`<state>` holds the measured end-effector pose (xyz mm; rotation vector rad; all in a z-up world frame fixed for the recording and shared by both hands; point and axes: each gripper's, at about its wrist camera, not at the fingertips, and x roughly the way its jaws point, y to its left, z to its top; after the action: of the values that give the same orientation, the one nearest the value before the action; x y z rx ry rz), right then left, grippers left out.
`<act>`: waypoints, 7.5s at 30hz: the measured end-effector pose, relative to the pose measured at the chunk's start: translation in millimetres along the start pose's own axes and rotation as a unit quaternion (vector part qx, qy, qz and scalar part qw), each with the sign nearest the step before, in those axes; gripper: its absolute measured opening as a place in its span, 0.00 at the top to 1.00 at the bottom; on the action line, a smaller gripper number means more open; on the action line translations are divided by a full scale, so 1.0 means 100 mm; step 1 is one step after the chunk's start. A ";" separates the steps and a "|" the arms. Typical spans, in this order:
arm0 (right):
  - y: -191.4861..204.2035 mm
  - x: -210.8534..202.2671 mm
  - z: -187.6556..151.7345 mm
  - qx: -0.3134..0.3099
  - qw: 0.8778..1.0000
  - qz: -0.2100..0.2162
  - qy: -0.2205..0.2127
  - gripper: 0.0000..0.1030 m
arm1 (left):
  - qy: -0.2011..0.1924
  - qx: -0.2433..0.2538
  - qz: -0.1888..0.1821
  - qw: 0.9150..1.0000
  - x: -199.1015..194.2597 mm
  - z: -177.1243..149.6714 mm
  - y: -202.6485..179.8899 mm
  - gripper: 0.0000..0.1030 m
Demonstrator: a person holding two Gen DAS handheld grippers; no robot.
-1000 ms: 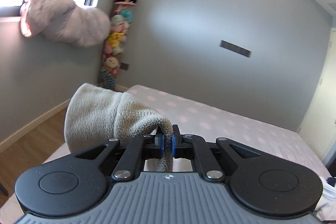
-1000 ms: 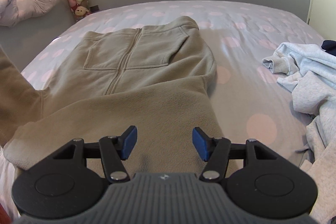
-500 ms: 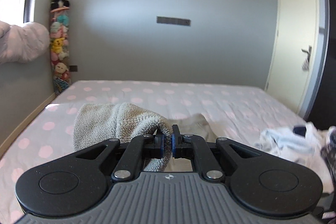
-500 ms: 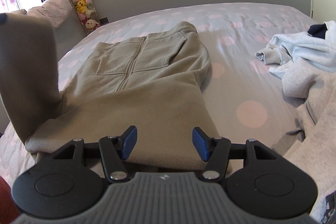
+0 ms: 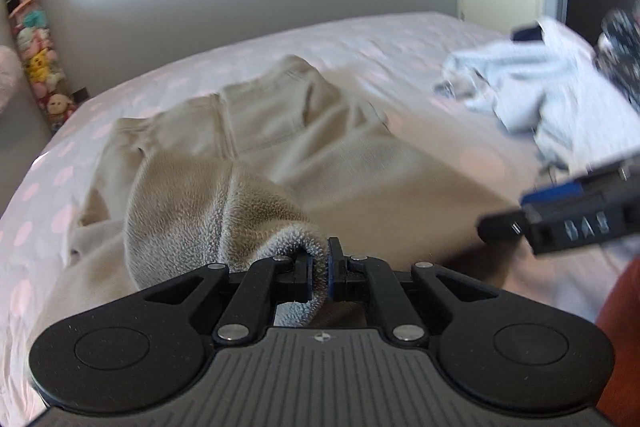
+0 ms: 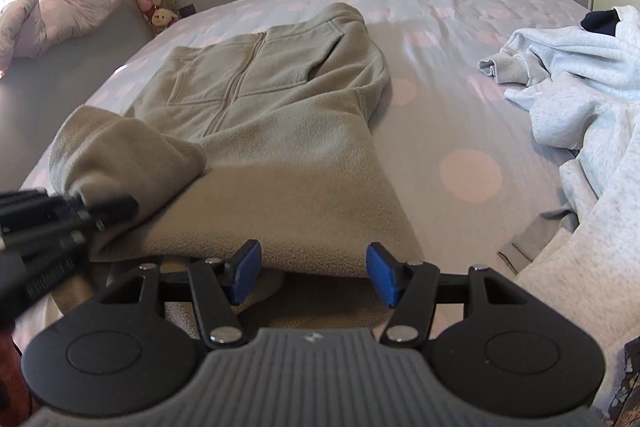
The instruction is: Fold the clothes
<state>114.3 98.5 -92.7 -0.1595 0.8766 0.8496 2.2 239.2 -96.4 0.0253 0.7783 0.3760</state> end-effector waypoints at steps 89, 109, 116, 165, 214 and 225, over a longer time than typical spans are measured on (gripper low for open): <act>-0.36 0.24 0.02 0.247 0.966 0.072 0.009 0.36 | -0.025 -0.100 -0.043 0.994 -0.22 -0.33 0.58 0.62; 0.22 -0.15 0.36 0.063 0.995 0.025 -0.077 0.87 | -0.017 -0.142 -0.029 0.989 -0.31 -0.40 0.97 0.62; 0.38 -0.31 0.70 0.016 0.993 0.017 -0.118 0.89 | -0.024 -0.170 -0.010 0.985 -0.42 -0.43 1.23 0.58; -0.39 0.88 0.80 0.102 0.994 0.025 0.035 0.47 | 0.125 -0.304 -0.001 0.944 0.78 0.46 3.25 0.46; -0.07 1.07 0.78 0.083 0.996 0.038 0.014 0.73 | 0.167 -0.360 -0.028 0.918 1.44 -0.21 3.86 0.54; -0.32 0.86 0.57 0.116 0.993 0.003 0.006 0.58 | 0.164 -0.406 -0.009 0.899 1.07 -0.47 3.84 0.53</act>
<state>202.0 153.4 -125.4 0.0417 0.9802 0.7458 -83.9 628.2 -141.2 -0.8507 0.9021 0.6770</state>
